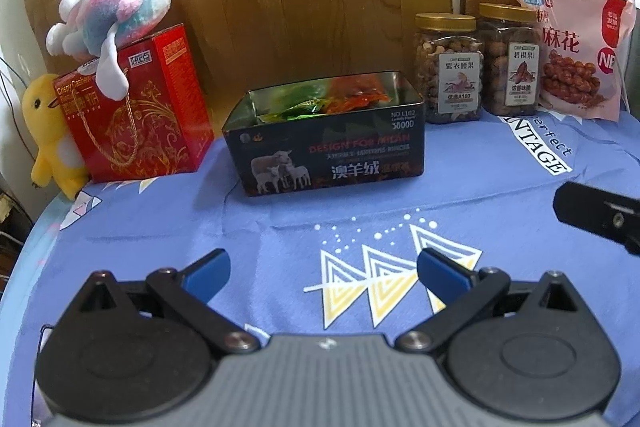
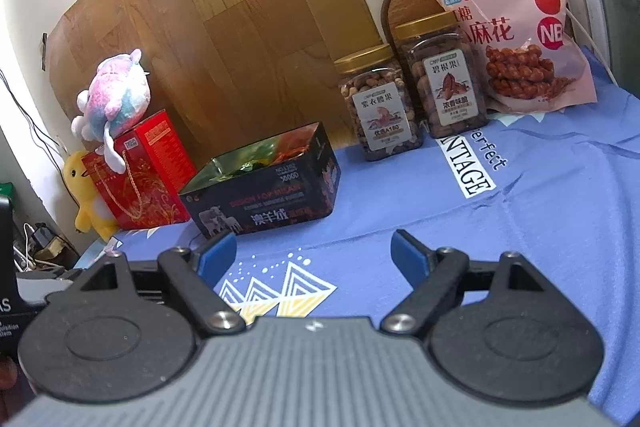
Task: Organize snacks
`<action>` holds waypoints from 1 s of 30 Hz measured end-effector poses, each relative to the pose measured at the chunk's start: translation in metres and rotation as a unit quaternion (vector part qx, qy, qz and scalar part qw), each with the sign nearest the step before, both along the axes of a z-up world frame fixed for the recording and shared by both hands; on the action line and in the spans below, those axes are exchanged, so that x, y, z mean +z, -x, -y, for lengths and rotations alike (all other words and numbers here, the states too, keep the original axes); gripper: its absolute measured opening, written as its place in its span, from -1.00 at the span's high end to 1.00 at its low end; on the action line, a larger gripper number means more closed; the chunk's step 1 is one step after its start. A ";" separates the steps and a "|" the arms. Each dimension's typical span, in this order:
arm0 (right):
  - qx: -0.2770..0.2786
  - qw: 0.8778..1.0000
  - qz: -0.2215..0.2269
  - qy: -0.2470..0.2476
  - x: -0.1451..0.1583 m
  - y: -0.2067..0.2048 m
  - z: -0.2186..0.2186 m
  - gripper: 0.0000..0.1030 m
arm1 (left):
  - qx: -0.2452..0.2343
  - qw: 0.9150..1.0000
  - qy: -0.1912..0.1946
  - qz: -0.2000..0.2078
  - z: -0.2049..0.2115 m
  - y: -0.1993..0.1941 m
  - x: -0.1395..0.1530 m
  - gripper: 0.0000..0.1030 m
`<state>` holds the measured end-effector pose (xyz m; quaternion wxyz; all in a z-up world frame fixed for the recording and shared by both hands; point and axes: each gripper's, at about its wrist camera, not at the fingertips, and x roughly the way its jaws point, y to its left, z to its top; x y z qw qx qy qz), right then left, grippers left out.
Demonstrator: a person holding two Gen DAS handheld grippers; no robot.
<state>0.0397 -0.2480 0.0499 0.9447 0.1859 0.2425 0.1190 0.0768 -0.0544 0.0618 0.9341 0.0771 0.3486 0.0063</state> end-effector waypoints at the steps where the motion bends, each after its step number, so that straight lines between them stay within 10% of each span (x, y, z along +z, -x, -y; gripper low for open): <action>1: -0.001 1.000 0.000 0.000 0.000 0.000 0.000 -0.68 | 0.000 1.000 0.002 -0.001 -0.001 0.000 0.000 -1.00; 30: 0.008 1.000 -0.002 0.017 0.001 0.001 -0.025 -0.68 | 0.033 0.999 0.024 -0.026 -0.035 0.006 -0.006 -1.00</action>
